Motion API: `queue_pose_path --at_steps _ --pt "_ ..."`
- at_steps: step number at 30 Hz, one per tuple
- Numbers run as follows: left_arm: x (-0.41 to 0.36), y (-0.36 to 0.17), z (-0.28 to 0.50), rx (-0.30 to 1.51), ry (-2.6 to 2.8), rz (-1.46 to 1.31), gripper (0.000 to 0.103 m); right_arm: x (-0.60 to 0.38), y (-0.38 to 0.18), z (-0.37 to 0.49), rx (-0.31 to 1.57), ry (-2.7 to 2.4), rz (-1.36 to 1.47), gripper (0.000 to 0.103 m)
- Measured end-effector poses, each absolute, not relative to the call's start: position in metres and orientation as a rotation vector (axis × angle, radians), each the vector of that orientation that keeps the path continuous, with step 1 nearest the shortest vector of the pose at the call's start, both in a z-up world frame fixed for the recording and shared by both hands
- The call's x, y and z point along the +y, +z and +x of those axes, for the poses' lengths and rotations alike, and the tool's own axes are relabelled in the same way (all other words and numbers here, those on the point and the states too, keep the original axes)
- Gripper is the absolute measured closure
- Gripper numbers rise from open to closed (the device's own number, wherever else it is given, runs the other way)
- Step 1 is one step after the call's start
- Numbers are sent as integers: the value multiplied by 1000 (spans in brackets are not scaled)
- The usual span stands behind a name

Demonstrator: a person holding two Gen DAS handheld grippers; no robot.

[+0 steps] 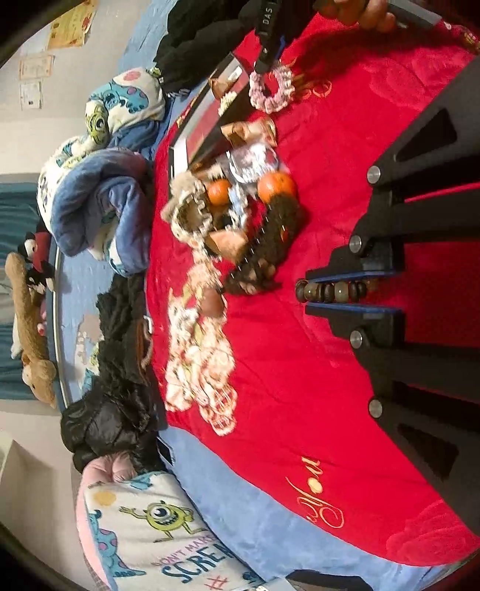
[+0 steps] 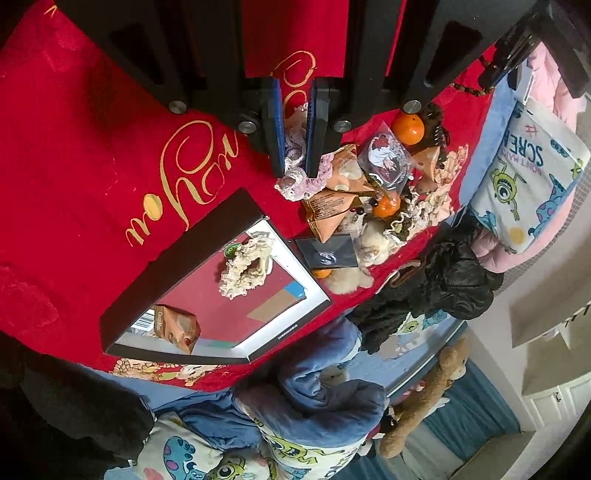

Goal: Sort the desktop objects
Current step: 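Lift the bead bracelet with the left tool while the right carries the pink scrunchie toward the box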

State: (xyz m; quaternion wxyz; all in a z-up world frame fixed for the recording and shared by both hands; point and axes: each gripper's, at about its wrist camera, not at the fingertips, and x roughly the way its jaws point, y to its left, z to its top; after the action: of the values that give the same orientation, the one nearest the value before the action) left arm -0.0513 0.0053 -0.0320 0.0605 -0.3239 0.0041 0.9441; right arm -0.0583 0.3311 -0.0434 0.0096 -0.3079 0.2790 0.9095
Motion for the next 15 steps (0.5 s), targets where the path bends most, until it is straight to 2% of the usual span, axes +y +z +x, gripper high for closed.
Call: queue_pose_path --at_steps 7,15 --pt "36 -17 -43 32 2799 -909 92 332 -33 -51 832 2866 -917 92" --pt "72 1 -33 39 2719 -840 92 348 -24 -36 874 2854 -885 92"
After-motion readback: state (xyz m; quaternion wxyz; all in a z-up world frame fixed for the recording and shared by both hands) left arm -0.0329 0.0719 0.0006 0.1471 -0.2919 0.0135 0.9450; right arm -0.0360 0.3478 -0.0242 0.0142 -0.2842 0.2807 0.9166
